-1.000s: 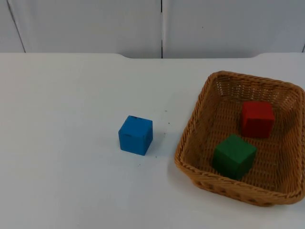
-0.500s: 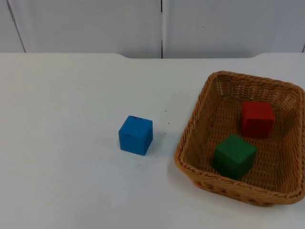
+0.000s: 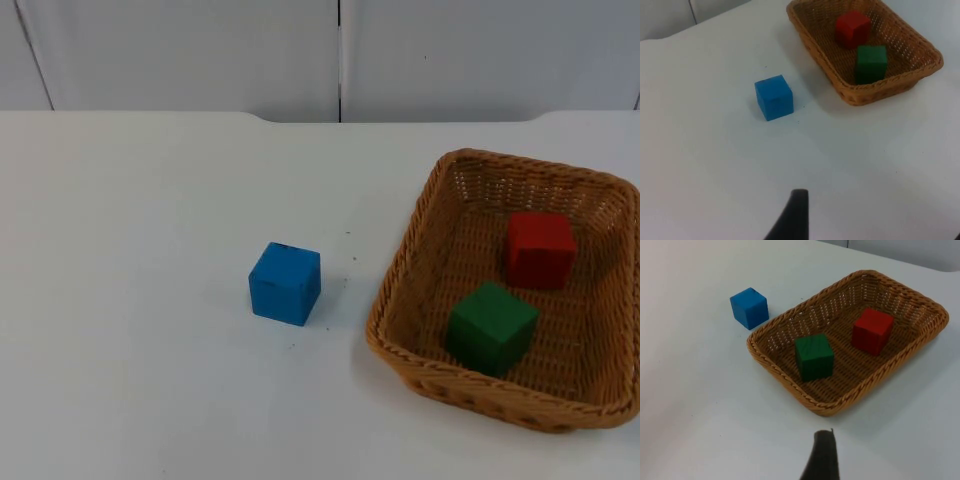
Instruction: Pick up one cube with each hand and place exactly two cubes into the same basket, leaving the remaining cube outside.
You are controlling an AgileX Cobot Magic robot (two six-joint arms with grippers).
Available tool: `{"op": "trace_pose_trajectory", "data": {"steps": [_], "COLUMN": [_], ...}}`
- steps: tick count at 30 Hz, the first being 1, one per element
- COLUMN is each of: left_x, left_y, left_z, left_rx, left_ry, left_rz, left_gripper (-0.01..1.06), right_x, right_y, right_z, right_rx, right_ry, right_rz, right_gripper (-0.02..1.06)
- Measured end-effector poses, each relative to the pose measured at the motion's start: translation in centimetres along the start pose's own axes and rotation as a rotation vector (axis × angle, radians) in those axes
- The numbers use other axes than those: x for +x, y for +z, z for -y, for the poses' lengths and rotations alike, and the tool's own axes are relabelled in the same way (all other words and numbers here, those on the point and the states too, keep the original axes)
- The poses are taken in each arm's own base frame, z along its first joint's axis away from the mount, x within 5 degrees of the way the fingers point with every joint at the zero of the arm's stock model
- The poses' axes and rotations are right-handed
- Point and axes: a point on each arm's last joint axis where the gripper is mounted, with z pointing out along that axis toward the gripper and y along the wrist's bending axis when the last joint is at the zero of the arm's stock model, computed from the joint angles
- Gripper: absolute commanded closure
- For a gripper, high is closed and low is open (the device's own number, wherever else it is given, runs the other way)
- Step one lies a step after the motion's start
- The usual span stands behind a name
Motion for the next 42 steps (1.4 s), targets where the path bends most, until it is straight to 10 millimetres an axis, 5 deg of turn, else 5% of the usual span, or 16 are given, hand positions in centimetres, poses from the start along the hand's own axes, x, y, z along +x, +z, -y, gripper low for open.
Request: {"op": "trace_pose_trajectory", "data": {"steps": [3, 10, 14, 18, 42], "left_x": [0.00, 0.00, 0.00, 0.00, 0.00], "left_y": [0.00, 0.00, 0.00, 0.00, 0.00], "left_z": [0.00, 0.00, 0.00, 0.00, 0.00], "left_rx": [0.000, 0.000, 0.000, 0.000, 0.000], "left_ry": [0.000, 0.000, 0.000, 0.000, 0.002], "left_rz": [0.000, 0.000, 0.000, 0.000, 0.000], "left_gripper": [0.17, 0.17, 0.17, 0.00, 0.00], "right_x": [0.00, 0.00, 0.00, 0.00, 0.12], "right_y": [0.00, 0.00, 0.00, 0.00, -0.04], "right_z": [0.00, 0.00, 0.00, 0.00, 0.87], "right_rx": [0.000, 0.000, 0.000, 0.000, 0.096], "right_ry": [0.000, 0.000, 0.000, 0.000, 0.071], "right_rz": [0.000, 0.000, 0.000, 0.000, -0.009], "right_gripper": [0.36, -0.01, -0.01, -0.01, -0.01]}}
